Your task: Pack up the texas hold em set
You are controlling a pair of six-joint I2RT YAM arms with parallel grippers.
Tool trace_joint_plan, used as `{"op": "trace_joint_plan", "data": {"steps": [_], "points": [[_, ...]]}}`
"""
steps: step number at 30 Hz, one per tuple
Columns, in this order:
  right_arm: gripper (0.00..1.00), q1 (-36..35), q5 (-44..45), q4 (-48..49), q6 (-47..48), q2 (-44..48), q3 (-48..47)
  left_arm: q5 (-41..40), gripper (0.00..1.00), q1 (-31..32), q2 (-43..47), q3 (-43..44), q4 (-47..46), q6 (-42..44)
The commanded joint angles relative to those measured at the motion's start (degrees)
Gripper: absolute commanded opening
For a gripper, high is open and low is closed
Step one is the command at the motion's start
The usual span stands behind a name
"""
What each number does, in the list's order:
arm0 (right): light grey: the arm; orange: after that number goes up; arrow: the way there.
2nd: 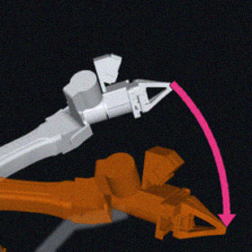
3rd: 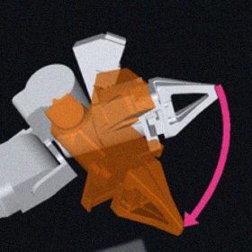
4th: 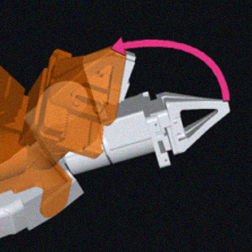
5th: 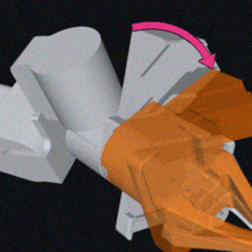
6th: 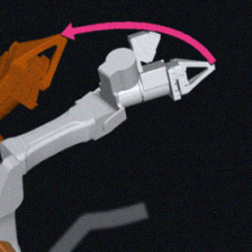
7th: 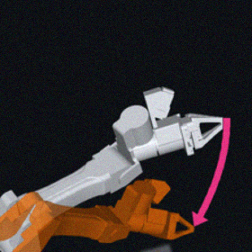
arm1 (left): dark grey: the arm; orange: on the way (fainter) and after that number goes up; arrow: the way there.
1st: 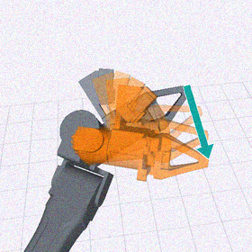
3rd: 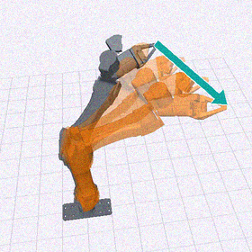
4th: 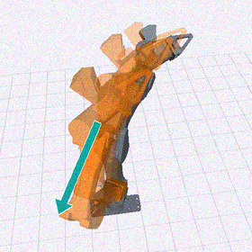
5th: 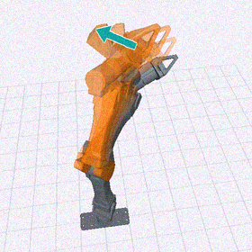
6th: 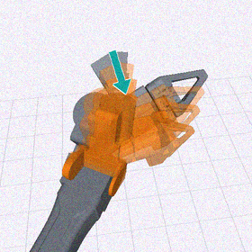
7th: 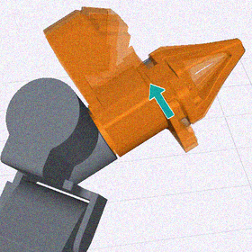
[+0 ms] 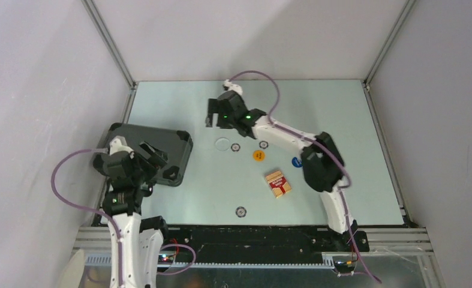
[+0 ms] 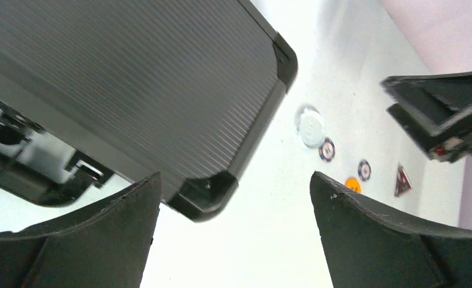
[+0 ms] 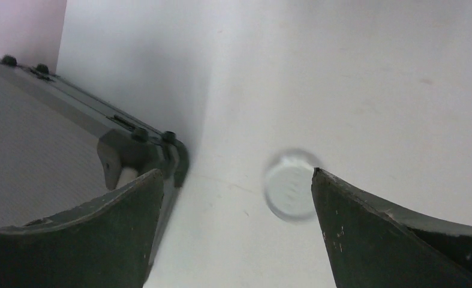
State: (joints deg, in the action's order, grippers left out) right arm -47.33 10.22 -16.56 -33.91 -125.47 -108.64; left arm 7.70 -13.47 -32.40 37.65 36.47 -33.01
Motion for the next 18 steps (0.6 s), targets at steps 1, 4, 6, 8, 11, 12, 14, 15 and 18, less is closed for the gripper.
{"op": "trace_joint_plan", "data": {"steps": [1, 4, 6, 8, 11, 12, 14, 15, 18], "points": [[0.97, 4.5, 2.2, 8.4, -2.2, 18.4, 13.9, 1.5, 0.97, 4.1, 4.6, -3.2, 2.5, -4.9], [0.97, 6.1, 3.9, 9.7, -1.8, 28.2, 23.9, 1.5, 0.97, 6.6, 5.0, -4.8, 2.5, -7.3], [0.98, 6.5, 4.9, 9.4, -1.8, 32.9, 27.8, 0.4, 0.98, 8.4, 3.6, -4.5, 2.5, -7.5], [0.98, 6.6, 5.5, 9.0, -1.7, 37.5, 30.5, -1.9, 0.97, 10.2, 2.6, -4.1, 2.7, -7.6], [0.98, 6.6, 6.0, 8.5, -1.7, 40.9, 33.2, -4.6, 0.98, 12.7, 1.7, -4.4, 2.9, -9.1], [0.98, 6.6, 6.5, 8.3, -1.7, 42.4, 33.6, -6.5, 0.98, 13.8, 1.4, -4.3, 3.5, -9.4], [0.98, 6.5, 7.3, 7.7, -1.6, 43.8, 34.3, -10.1, 0.98, 16.4, 0.7, -4.2, 4.9, -10.7], [0.98, 6.5, 7.6, 7.3, -1.6, 44.4, 34.6, -11.3, 0.99, 17.9, 0.4, -4.0, 5.3, -11.7], [0.99, 6.4, 8.3, 6.8, -1.7, 45.0, 35.5, -16.4, 1.00, 20.8, 0.7, -4.3, 6.3, -13.7]]}}
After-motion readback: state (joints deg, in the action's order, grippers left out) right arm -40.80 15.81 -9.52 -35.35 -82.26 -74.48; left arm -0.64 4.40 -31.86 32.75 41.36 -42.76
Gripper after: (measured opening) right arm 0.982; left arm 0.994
